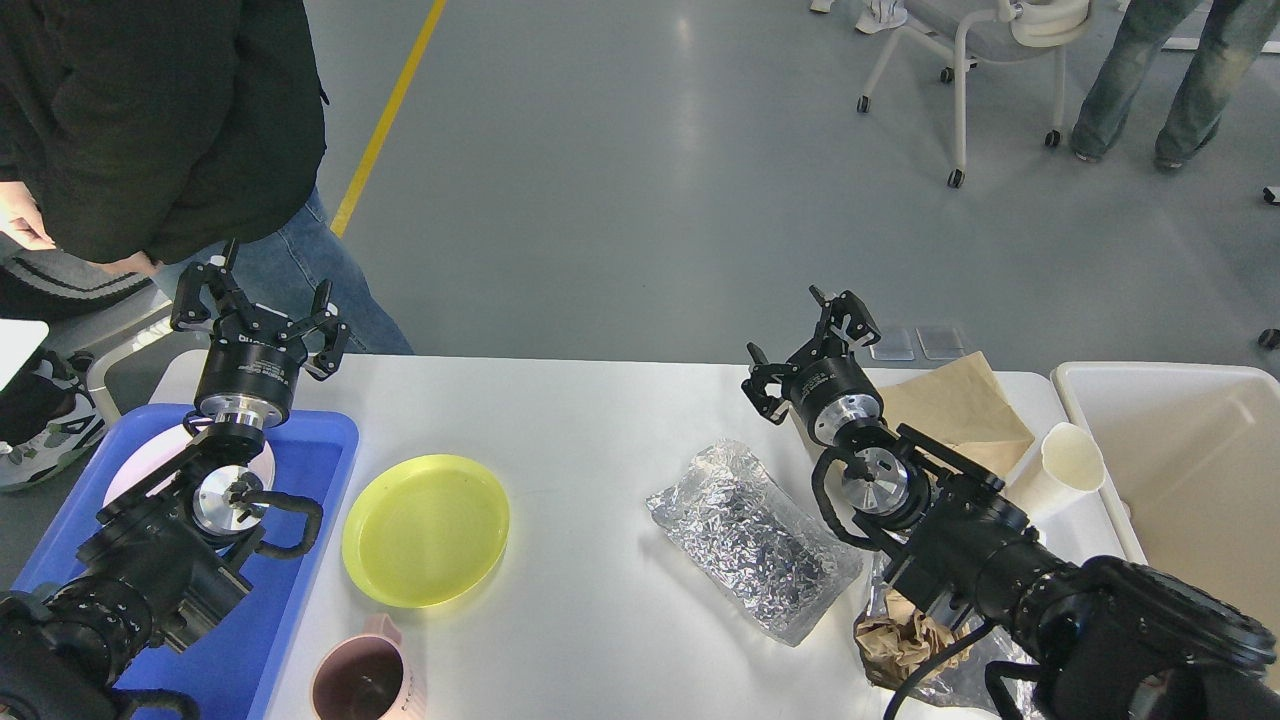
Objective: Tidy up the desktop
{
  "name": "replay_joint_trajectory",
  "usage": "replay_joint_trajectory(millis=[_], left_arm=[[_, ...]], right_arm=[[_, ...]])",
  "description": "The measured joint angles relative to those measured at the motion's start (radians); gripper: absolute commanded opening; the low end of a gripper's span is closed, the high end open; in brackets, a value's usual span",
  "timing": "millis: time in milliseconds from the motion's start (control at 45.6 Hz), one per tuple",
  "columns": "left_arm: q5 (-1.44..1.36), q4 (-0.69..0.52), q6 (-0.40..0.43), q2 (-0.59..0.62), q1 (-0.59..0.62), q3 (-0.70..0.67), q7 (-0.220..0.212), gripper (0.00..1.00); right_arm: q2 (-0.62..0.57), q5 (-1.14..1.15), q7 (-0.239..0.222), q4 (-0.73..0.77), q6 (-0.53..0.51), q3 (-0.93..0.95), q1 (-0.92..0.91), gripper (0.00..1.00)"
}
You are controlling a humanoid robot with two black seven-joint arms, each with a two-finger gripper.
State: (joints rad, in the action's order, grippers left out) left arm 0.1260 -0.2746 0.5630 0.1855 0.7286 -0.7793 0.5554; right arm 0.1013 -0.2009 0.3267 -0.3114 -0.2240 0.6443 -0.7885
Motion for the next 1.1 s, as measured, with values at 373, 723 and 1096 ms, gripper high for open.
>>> replay_joint_trajectory(millis=[373,723,1096], left_arm=[[0.000,0.000,0.000,0.000,0.000,0.000,0.000,0.97],[0.000,0.000,0.000,-0.001,0.000,0.000,0.000,0.97],[0.000,0.000,0.000,0.000,0.000,0.000,0.000,0.97]], right_arm=[[0.000,0.000,0.000,0.000,0.000,0.000,0.000,1.00],[0.000,0.000,0.000,0.000,0.000,0.000,0.000,1.00],[0.000,0.000,0.000,0.000,0.000,0.000,0.000,1.00]])
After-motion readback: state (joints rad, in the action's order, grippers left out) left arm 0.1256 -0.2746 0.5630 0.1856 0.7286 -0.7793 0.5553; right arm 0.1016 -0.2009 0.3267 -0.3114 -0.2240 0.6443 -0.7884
